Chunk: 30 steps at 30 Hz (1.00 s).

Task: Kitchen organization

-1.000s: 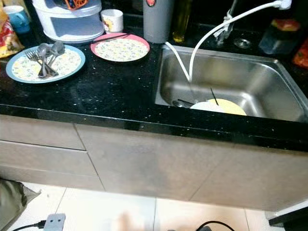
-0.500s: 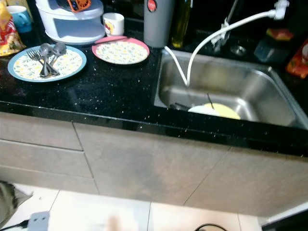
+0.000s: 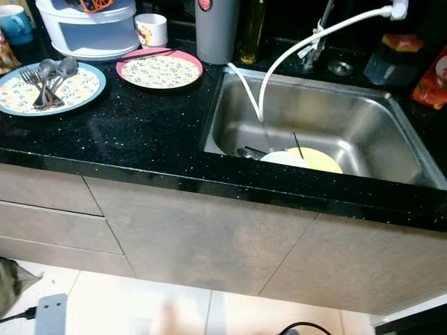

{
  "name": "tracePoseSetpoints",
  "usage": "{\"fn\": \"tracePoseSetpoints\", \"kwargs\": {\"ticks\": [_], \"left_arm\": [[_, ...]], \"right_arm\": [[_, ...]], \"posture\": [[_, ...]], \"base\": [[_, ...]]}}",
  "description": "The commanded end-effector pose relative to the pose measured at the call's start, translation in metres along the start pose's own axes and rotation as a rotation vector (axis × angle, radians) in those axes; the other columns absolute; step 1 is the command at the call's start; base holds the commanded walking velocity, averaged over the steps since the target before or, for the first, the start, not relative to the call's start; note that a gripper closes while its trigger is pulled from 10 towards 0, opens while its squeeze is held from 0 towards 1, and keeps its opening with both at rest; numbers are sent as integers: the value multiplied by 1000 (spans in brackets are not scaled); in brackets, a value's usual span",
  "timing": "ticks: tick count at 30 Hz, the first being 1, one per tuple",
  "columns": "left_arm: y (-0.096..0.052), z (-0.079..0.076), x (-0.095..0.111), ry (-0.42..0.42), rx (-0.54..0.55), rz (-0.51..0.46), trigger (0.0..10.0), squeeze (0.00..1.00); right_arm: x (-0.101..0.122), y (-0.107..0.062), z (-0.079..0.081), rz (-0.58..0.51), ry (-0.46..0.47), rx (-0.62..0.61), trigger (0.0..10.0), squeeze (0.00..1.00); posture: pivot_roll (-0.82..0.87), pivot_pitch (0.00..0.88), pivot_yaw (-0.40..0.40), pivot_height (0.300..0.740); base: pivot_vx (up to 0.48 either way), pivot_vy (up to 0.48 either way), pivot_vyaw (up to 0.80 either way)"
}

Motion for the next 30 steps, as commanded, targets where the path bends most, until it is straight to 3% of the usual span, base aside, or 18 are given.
{"fn": "tracePoseSetpoints", "kwargs": {"ticks": [1,4,5,6,7,8,9,10,12,15,18,21,24,27,28,29,30], "left_arm": [[1,15,5,-52,85,-22,10000,0],[1,24,9,-103,148,-43,10000,0],[0,36,15,-171,226,-78,10000,0],[0,36,15,-171,226,-78,10000,0],[-3,50,23,-257,315,-136,10000,0],[-3,50,23,-257,315,-136,10000,0],[-9,69,36,-337,424,-224,10000,0],[-9,69,36,-337,424,-224,10000,0],[-24,93,62,-462,554,-382,10000,0],[-32,100,75,-504,586,-450,10000,0],[-49,110,97,-596,643,-547,10000,0],[-59,113,107,-624,661,-597,10000,0],[-99,121,152,-636,682,-833,10000,0],[-108,122,160,-629,682,-881,10000,0],[-123,124,175,-614,685,-956,10000,0],[-123,124,175,-614,685,-956,10000,0],[-140,125,190,-584,696,-1041,10000,0]], "right_arm": [[-2,1,1,-9,24,15,10000,0],[-1,1,2,-15,24,19,10000,0],[-1,1,2,-20,25,20,10000,0],[-1,1,2,-20,25,20,10000,0],[0,0,1,-24,21,19,10000,0],[0,0,1,-24,21,19,10000,0],[0,0,1,-26,16,17,10000,0],[0,0,1,-26,16,17,10000,0],[1,0,-1,-28,3,12,10000,0],[2,0,-2,-28,-6,9,10000,0],[3,-1,-3,-30,-15,4,10000,0],[3,-1,-4,-32,-18,2,10000,0],[5,-1,-5,-35,-30,-5,10000,0],[5,-1,-5,-36,-31,-6,10000,0],[6,-1,-6,-37,-31,-8,10000,0],[6,-1,-6,-37,-31,-8,10000,0],[6,-1,-6,-39,-30,-10,10000,0]], "posture": [[159,69,-89,740],[162,71,-91,740],[165,73,-94,740],[165,73,-94,740],[171,76,-101,740],[171,76,-101,740],[178,79,-106,740],[178,79,-106,740],[195,85,-118,740],[200,85,-122,740],[211,87,-135,740],[216,87,-140,740],[217,88,-151,740],[217,88,-151,740],[211,85,-152,740],[211,85,-152,740],[207,84,-152,740]], "base": [[0,0,0],[0,0,0],[0,0,0],[0,0,0],[0,0,0],[0,0,0],[0,0,0],[0,0,0],[0,0,0],[0,0,0],[0,0,0],[0,0,0],[0,0,0],[0,0,0],[0,0,0],[0,0,0],[0,0,0]]}}
Point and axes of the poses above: a point about 5 cm out from each wrist's last joint towards the gripper, its own y axis pointing out of the wrist towards the gripper, its own x axis along the axis of the wrist's last joint, z = x × y, the point moved 3 cm from there along y, pointing out of the wrist towards the gripper, and after that the axes turned 15 degrees about y, right-handed, at the moved point
